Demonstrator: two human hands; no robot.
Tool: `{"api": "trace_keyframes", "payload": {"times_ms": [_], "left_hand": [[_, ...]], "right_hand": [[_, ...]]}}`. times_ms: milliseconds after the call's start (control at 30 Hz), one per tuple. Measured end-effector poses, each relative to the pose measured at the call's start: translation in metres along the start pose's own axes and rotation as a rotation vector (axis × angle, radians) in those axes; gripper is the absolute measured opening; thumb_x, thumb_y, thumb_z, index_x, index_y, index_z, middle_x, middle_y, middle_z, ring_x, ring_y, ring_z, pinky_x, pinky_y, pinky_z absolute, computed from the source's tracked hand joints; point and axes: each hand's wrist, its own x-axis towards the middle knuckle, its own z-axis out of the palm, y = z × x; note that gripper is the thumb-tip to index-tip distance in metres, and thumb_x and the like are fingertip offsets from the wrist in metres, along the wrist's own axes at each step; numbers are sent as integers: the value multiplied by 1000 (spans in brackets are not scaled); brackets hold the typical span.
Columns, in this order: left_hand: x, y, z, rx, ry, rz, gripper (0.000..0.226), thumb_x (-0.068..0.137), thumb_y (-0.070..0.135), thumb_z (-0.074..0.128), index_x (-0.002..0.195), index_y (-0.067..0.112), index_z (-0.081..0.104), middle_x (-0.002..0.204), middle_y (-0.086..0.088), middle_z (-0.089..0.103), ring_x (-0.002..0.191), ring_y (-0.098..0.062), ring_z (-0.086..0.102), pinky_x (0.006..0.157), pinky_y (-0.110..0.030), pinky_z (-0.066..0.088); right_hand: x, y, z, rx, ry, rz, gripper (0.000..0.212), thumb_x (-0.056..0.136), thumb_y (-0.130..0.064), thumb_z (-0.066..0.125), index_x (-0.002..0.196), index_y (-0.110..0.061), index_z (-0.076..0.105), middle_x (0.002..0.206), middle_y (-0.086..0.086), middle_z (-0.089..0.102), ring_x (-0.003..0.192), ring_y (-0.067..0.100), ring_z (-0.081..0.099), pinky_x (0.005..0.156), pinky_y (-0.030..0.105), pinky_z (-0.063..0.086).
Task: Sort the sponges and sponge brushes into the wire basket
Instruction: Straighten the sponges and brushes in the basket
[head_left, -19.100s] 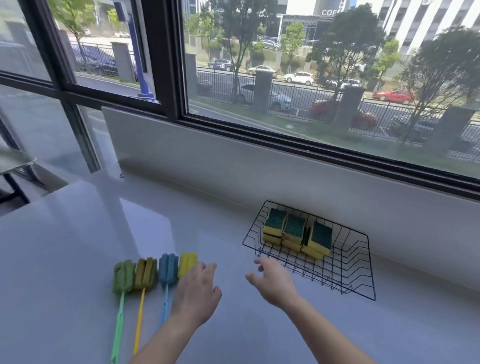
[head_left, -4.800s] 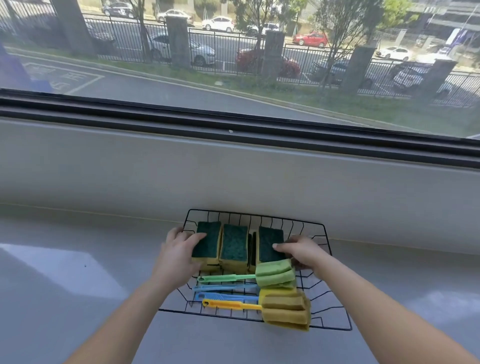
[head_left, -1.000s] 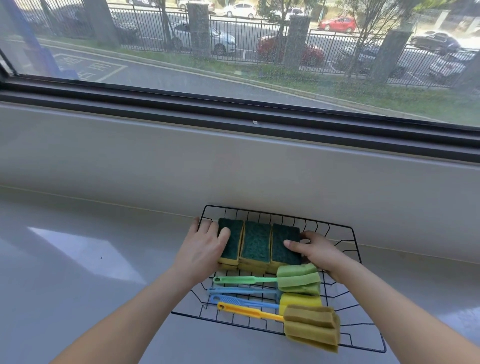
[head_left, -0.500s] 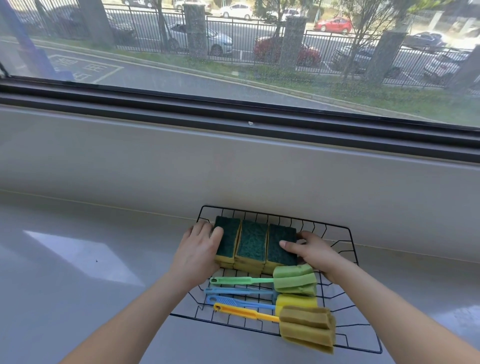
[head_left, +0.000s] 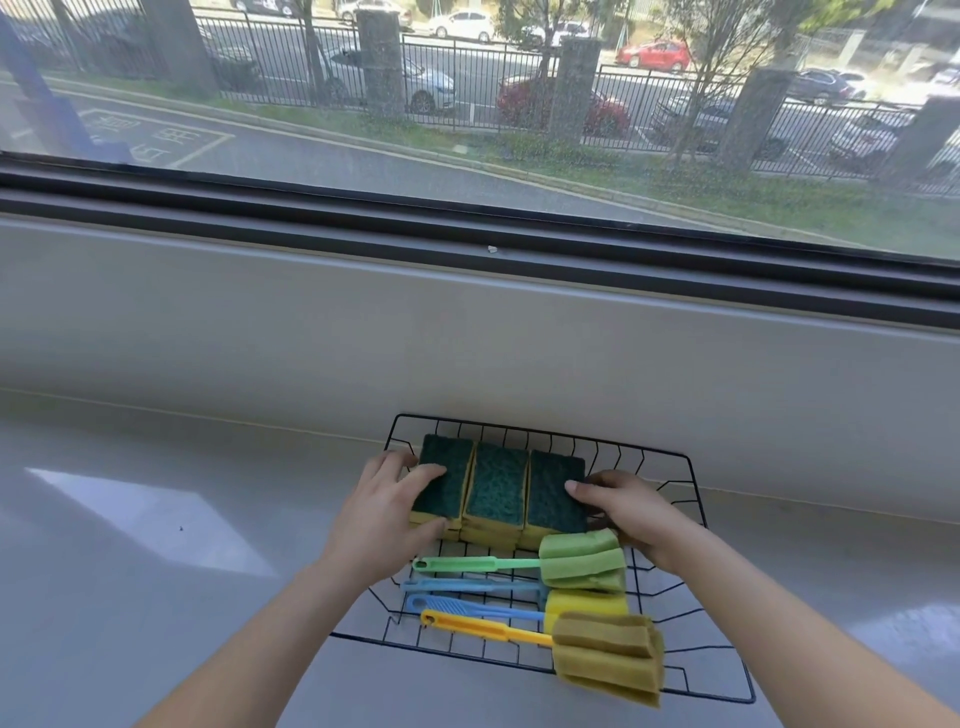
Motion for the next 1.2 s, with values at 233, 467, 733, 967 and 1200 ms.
{"api": "trace_keyframes", "payload": {"times_ms": [233,467,733,967,1200], "left_hand": [[2,4,2,4,23,-13,55,77,43,75,126,29,56,122,-1,52,120,-21,40,93,-35,47],[1,5,5,13,33,-12,55,78,44,74,127,29,55,120,0,54,124,-21,37,96,-36,45],[1,5,4,-27,39,-19,57,77,44,75,128,30,54,117,-1,54,122,-21,39,96,-36,45],[-7,18,-5,-21,-19,-89,78,80,50,69,146,32,33,141,-4,37,133,-24,32,106,-44,40],[-54,60,-9,-202,136,112,9,85,23,69,93,27,68,86,16,56,86,-8,48,73,-25,43]], "right_hand": [[1,-8,3,-64,39,-49,48,85,-41,77,118,-11,60,106,7,69,89,21,70,71,31,57],[0,-9,4,-81,59,-51,46,84,-43,78,115,-13,61,102,7,70,82,22,72,63,28,56],[-1,-12,7,-120,78,-48,45,86,-41,76,113,-9,61,101,10,71,82,22,68,73,36,57],[-11,-17,5,-137,97,-43,66,90,-51,67,137,-9,50,122,11,65,92,23,70,71,32,55],[-66,7,-20,-60,285,-176,31,95,-43,64,114,-20,69,98,-5,72,92,19,70,78,42,62]]}}
